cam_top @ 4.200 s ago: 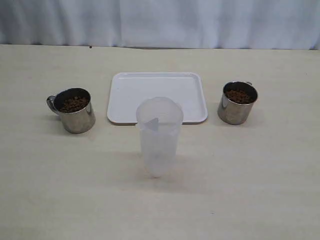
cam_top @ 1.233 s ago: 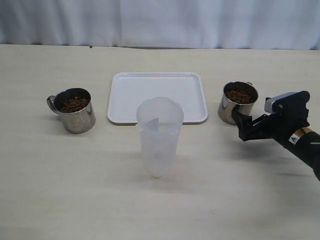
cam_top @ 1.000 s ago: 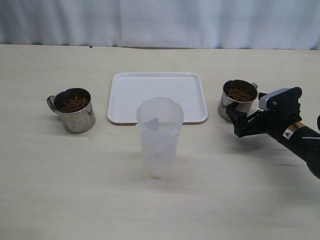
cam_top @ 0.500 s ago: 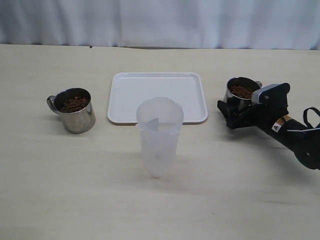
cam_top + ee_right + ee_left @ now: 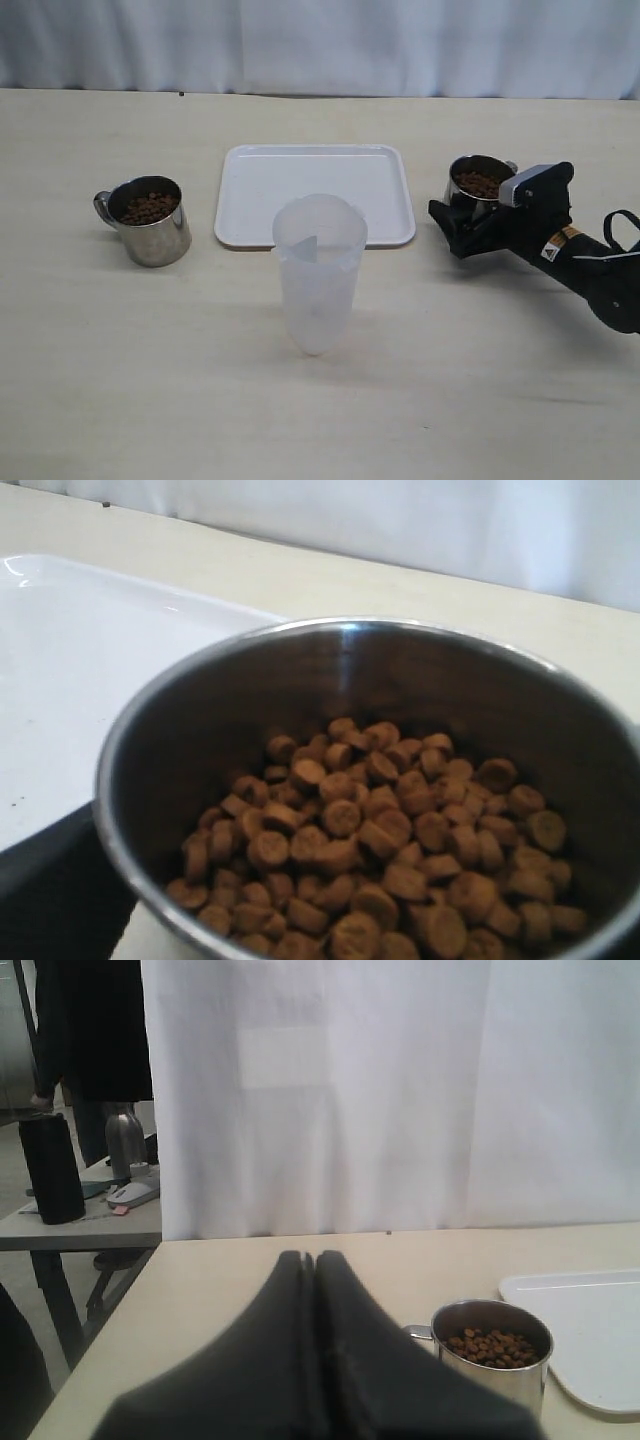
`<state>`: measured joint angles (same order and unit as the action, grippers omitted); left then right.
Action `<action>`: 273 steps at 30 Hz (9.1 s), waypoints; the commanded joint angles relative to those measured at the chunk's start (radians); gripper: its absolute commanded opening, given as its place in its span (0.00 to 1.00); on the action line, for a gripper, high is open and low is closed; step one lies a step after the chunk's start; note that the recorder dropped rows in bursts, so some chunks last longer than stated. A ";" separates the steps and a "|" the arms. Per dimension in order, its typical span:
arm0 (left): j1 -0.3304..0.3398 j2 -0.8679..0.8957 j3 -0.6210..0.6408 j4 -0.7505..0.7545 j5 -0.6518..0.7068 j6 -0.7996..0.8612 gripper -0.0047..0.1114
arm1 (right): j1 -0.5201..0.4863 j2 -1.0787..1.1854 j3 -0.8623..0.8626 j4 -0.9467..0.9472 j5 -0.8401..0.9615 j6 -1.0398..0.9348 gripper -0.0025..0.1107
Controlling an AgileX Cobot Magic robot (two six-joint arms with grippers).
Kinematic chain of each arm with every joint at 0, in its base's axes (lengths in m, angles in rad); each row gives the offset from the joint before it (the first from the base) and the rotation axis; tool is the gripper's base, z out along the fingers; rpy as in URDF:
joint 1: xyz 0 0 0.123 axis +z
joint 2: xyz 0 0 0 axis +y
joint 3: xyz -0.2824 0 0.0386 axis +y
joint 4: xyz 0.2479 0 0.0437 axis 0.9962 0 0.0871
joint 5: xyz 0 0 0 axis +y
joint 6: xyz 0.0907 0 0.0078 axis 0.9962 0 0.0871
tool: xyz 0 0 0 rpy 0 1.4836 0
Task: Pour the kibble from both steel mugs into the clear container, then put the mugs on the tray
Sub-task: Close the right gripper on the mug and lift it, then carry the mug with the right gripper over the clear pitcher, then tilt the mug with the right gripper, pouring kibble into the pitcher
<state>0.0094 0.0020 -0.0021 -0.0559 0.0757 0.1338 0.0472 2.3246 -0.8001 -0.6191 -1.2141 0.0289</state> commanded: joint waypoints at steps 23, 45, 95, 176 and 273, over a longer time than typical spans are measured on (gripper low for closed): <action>-0.006 -0.002 0.002 0.004 -0.014 -0.004 0.04 | 0.010 -0.177 0.103 0.086 0.000 -0.040 0.07; -0.006 -0.002 0.002 0.004 -0.014 -0.004 0.04 | 0.350 -0.687 0.140 0.670 0.710 -0.194 0.06; -0.006 -0.002 0.002 0.004 -0.014 -0.004 0.04 | 0.751 -0.971 0.038 -0.521 1.314 0.412 0.06; -0.006 -0.002 0.002 0.004 -0.014 -0.004 0.04 | 0.758 -0.888 -0.035 -1.125 1.343 0.298 0.06; -0.006 -0.002 0.002 0.004 -0.014 -0.004 0.04 | 0.758 -0.865 -0.073 -1.125 1.308 -0.140 0.06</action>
<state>0.0094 0.0020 -0.0021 -0.0559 0.0757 0.1339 0.8024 1.4725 -0.8622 -1.7368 0.0983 -0.0931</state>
